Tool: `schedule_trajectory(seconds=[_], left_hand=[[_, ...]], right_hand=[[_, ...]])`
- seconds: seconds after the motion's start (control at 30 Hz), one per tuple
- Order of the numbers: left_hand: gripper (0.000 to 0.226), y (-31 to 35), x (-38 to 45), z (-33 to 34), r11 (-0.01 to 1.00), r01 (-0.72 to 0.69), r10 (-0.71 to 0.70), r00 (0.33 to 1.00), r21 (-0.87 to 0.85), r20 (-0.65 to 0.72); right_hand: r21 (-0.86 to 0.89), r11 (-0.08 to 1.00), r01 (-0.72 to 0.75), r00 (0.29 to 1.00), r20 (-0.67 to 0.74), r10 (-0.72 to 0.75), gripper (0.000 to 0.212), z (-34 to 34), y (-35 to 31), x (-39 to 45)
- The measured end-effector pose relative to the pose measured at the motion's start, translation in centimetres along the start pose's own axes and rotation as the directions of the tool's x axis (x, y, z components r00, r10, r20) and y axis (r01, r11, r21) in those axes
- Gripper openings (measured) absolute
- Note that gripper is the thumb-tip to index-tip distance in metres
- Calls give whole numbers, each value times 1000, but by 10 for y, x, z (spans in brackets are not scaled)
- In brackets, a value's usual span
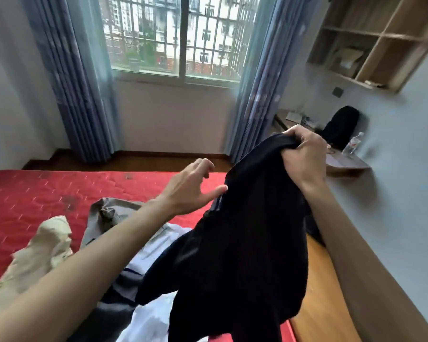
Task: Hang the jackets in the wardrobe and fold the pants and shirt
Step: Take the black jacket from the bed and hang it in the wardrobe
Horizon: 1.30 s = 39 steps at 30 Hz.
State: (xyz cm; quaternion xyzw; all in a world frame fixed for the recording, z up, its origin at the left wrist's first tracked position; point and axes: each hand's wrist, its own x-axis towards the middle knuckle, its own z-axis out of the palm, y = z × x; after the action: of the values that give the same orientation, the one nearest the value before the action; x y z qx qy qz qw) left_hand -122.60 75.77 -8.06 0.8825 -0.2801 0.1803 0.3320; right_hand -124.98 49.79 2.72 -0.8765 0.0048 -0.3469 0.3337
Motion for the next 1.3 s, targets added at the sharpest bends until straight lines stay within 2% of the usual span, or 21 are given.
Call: schedule_trajectory(seconds=[0.07,0.1,0.23,0.3,0.37,0.47,0.53,0.6,0.7,0.8,0.9,0.97,1.03,1.13,1.17,1.23,1.3], left_hand=[[63,17,-7,34,999,-37,36,991,-1,131],[63,23,-8,50,999,-39,38,987,1,157],[48,41,-10,90,998,65,-65,980,5,190],[30,41,-11,96,997,80,-76,980,-12,183],[17,34,-12,94,990,100,-79,977,-99,197],[22,23,-12,86,958,168,-124,973,-233,193],[23,14,-10,80,924,216,-163,969,-316,186],[16,8,-6,73,901,245,-181,962,-357,203],[22,1,-2,59,933,208,-148,966,-294,213],[22,-7,1,48,980,133,-114,985,-151,129],[26,-8,5,33,989,118,-113,992,-91,60],[28,-4,10,23,985,135,-137,991,-108,-11],[25,4,15,12,976,179,-193,975,-123,-113],[14,16,27,2,968,184,-204,973,-172,-108],[10,20,30,-1,973,164,-182,979,-165,-98],[25,24,32,-11,997,45,-50,995,-59,-91],[45,18,34,-23,988,-94,93,996,125,14]], right_hand=[[6,1000,27,999,22,-27,27,-4,-3,-3],[2,999,42,999,21,-42,27,-7,-4,-3],[-35,996,77,996,47,-76,30,-23,3,-10],[-57,996,71,996,54,-68,34,-31,13,-12],[-85,996,35,998,58,-30,39,-39,25,-13],[-161,987,10,995,96,5,46,-50,43,-14],[-214,977,22,984,178,16,43,-56,56,-13],[-250,965,74,950,313,8,37,-65,69,-10],[-233,948,219,838,542,-60,38,-76,82,-6],[-108,926,361,759,611,-225,20,-73,87,-7],[-118,888,444,746,598,-293,18,-59,87,-9],[-186,894,408,796,551,-248,23,-49,86,-12],[-287,886,363,869,448,-211,26,-39,86,-12],[-283,915,288,942,257,-217,23,-26,85,-7],[-261,934,243,964,176,-201,22,-22,86,-4],[-231,958,170,985,75,-156,22,-14,91,0],[-121,977,176,974,165,-155,19,-12,99,-1]])
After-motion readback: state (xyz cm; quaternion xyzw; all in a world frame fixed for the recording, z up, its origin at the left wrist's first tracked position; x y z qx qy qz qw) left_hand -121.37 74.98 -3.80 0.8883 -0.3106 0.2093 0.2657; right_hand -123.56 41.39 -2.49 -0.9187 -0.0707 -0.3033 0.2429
